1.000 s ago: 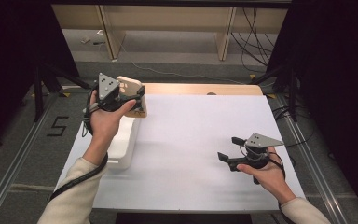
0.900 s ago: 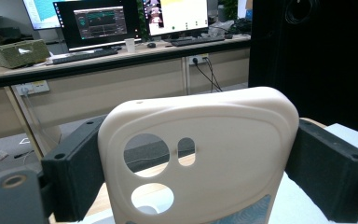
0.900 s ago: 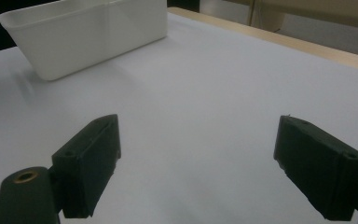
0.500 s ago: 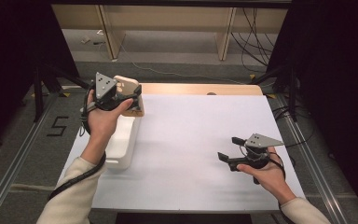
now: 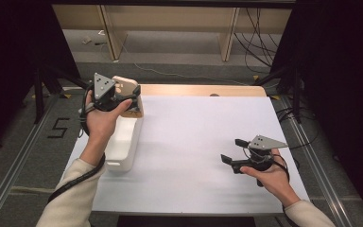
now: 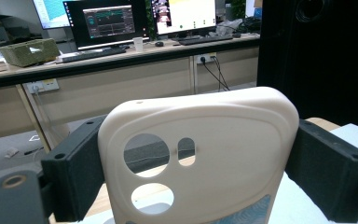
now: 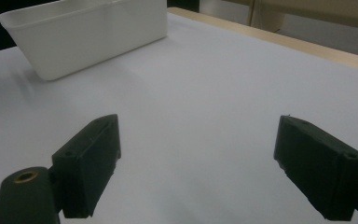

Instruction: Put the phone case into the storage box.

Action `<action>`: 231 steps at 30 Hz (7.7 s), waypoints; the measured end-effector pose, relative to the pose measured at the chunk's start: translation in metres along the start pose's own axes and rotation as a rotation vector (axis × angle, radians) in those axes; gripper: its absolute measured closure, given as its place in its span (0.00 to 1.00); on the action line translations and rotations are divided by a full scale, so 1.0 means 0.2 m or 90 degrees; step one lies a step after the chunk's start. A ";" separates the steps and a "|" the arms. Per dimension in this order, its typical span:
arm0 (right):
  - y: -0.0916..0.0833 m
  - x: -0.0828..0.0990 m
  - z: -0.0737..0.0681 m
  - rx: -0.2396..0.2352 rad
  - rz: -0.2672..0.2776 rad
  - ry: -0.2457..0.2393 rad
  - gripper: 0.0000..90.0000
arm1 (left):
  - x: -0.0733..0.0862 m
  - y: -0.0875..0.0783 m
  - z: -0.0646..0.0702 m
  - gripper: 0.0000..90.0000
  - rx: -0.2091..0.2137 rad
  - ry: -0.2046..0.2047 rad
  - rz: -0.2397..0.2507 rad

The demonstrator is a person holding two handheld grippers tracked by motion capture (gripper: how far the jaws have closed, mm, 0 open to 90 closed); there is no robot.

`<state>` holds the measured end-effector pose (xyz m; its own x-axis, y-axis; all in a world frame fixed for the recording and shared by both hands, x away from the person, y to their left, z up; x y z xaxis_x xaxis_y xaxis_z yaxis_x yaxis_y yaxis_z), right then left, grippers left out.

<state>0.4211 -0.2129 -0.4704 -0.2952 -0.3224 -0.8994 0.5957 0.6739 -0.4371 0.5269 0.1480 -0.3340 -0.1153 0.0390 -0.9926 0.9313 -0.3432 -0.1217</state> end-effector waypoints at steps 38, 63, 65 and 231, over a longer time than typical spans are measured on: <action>0.00 0.00 0.00 0.000 0.001 0.001 0.17 | 0.07 0.04 -0.12 0.12 -0.021 -0.001 -0.025; 0.01 0.01 0.00 0.000 -0.002 0.004 0.17 | 0.09 0.10 -0.16 0.12 -0.018 0.001 -0.035; 0.01 0.01 0.00 -0.001 -0.003 0.002 0.17 | 0.09 0.10 -0.16 0.12 -0.018 0.002 -0.035; 0.00 0.01 0.01 -0.003 -0.002 0.003 0.17 | 0.22 0.42 -0.31 0.12 -0.028 -0.011 -0.083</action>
<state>0.4219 -0.2139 -0.4724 -0.3002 -0.3216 -0.8980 0.5907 0.6765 -0.4397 0.6217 0.1800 -0.3883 -0.2421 0.0643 -0.9681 0.9224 -0.2944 -0.2502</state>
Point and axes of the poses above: each handheld gripper's, and its own axes: y roughly forward along the jaws, x roughly out of its underside, z roughly to its right, the point moved 8 cm from there along y, roughly forward along the jaws, and after that the axes turned 3 degrees about -y, right-handed, at the moved point
